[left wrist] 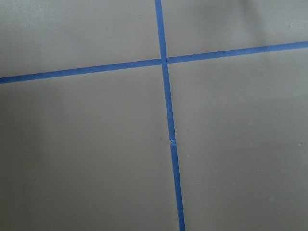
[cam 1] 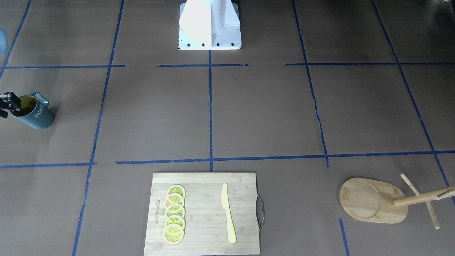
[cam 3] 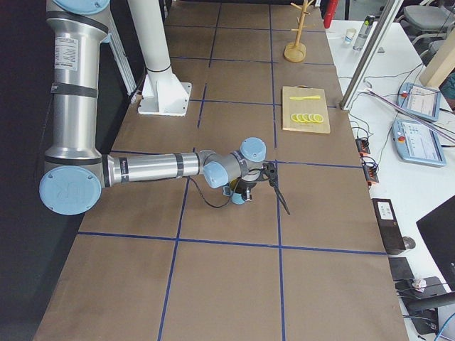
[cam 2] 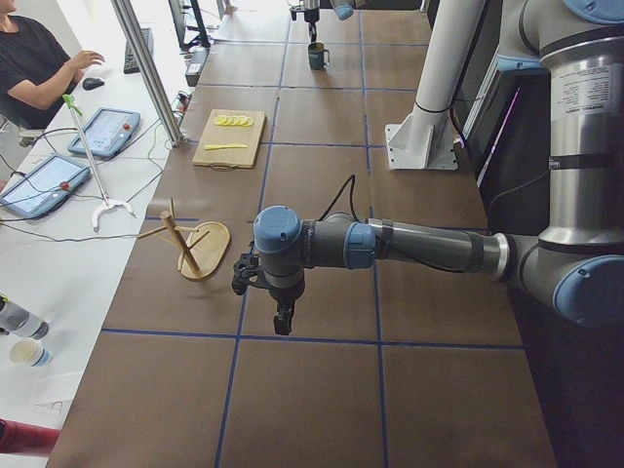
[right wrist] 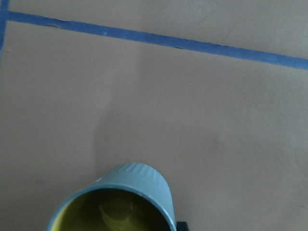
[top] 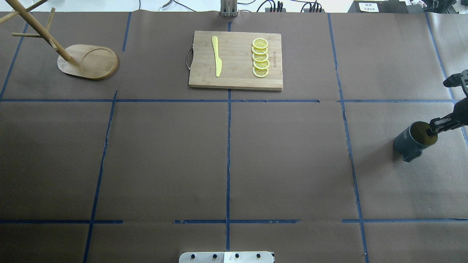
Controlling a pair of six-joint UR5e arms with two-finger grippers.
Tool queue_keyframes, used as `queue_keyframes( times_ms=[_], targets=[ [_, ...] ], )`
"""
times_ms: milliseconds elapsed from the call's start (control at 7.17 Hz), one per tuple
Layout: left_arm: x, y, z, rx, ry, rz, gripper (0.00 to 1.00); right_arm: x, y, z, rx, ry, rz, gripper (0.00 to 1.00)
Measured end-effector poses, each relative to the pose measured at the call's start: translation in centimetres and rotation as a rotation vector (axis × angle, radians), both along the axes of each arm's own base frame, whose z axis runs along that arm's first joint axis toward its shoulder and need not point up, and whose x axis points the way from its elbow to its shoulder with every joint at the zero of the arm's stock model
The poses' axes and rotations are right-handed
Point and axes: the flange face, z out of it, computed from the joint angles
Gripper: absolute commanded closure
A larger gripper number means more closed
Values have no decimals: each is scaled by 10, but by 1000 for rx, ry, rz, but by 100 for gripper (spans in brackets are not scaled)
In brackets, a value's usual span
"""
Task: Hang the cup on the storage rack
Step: 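Lower the right gripper into the teal mug's opening and grip its rim, then carry the teal mug with the right gripper toward the table center and set it down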
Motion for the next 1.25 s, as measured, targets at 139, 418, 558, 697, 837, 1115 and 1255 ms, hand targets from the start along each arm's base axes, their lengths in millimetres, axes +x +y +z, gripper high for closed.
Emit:
queue_keyframes(
  times_ms=[139,418,558,697,837,1115,1255],
  targets=[
    [0,0,0,0,0,0,0,-15,-1,-27,19,-24,-4,100],
    [0,0,2,-4,1,0,0,-75,-16,-106,34,-98,10,100],
    [0,1,3,-6,1,0,0,-116,-22,-151,56,-129,4,100],
    [0,1,5,-9,1,1,0,-159,-25,-198,75,-135,-4,100],
    [0,1,6,-11,1,1,0,-204,-25,-248,79,-112,-4,100],
    [0,1,4,-7,2,0,0,-278,-17,-325,-24,-76,100,100],
    [0,1,2,-4,2,-1,0,-309,-19,-352,-101,-73,173,100]
  ],
)
